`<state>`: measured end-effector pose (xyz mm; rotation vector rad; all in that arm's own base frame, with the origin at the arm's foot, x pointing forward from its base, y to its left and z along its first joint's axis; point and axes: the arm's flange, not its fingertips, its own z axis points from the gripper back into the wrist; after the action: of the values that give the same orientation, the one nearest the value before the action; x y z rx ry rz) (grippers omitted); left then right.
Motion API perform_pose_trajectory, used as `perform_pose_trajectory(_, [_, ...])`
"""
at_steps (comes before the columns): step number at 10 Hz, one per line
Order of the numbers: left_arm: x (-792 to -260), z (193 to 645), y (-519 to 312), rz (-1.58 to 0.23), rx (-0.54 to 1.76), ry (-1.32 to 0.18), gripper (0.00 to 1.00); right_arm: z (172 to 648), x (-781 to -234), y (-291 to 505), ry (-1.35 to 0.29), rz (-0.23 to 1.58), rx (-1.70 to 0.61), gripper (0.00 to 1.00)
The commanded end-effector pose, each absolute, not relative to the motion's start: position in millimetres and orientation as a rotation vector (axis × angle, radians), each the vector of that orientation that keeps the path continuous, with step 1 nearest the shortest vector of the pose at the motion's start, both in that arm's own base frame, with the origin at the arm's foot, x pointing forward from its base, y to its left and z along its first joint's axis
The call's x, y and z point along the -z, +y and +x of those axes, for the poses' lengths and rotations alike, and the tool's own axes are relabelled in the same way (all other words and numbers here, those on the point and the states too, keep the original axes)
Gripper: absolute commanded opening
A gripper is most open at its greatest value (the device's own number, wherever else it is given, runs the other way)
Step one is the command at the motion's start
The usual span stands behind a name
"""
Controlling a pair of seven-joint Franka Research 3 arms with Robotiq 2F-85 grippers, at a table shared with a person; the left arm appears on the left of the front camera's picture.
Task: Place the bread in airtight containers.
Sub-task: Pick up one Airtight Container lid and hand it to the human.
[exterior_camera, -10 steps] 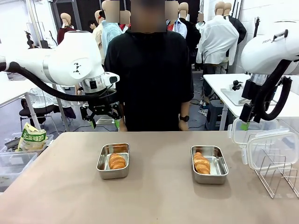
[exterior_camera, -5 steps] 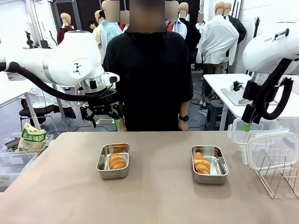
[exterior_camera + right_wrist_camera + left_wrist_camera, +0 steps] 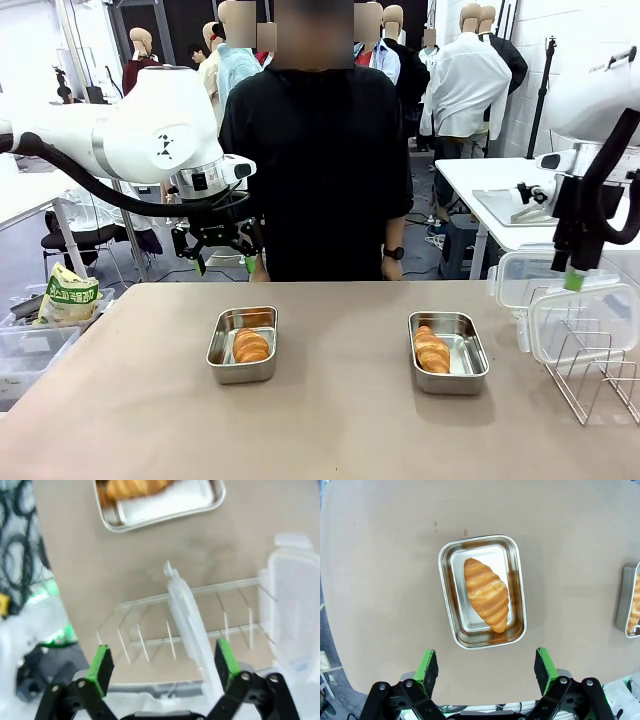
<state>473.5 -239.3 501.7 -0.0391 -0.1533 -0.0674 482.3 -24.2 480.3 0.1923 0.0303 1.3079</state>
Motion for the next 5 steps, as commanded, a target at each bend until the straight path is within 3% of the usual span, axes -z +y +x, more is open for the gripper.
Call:
perform_pose_trajectory(1, [-504.3,472.9,-238.1,-0.026,0.063,-0.161,1.00,490.6,-482.1,-34.6,-0.009,-0.024,-1.423,1.00])
perform_pose_trajectory(3, [-504.3,472.9,-238.1,-0.026,0.063,-0.161,1.00,486.2,-488.7,-32.7,-0.141,-0.133,-1.496,1.00])
perform_pose_trajectory(5, [-504.3,472.9,-238.1,-0.026,0.063,-0.161,1.00,484.9,-479.4,-34.4,-0.106,-0.203,-1.552,1.00])
